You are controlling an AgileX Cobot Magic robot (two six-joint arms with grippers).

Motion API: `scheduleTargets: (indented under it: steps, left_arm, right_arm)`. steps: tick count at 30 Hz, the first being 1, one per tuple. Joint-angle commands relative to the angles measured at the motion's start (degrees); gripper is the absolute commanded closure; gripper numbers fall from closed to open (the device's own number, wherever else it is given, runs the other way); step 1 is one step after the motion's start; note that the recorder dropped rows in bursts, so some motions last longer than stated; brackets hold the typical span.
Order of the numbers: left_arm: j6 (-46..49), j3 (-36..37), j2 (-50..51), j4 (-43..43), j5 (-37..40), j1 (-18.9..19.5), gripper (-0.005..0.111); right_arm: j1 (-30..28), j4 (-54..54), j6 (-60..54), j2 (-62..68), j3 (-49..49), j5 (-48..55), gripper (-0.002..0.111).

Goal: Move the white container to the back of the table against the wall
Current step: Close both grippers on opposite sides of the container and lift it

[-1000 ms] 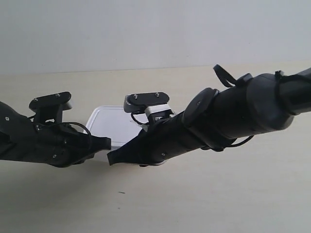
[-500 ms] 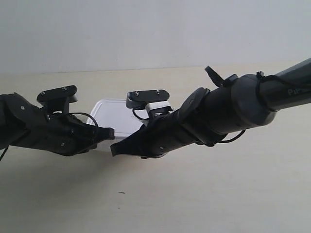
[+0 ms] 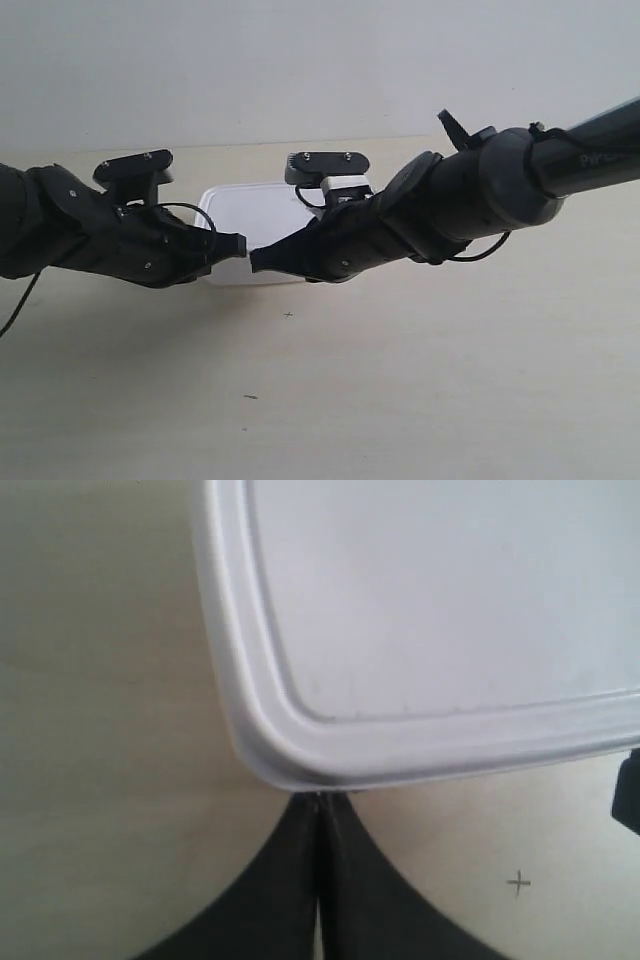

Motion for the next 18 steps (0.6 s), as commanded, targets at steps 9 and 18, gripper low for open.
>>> scheduleTargets:
  steps: [9, 18]
  left_arm:
    - [0.34, -7.83, 6.67, 0.03, 1.38, 2.92, 0.107]
    - [0.34, -14.17, 10.91, 0.03, 4.63, 4.29, 0.107]
  right_arm:
    - [-4.23, -1.44, -0.60, 5.28, -5.99, -0.39, 0.108]
    - [-6.46, -2.48, -0.36, 7.93, -11.27, 2.73, 0.108]
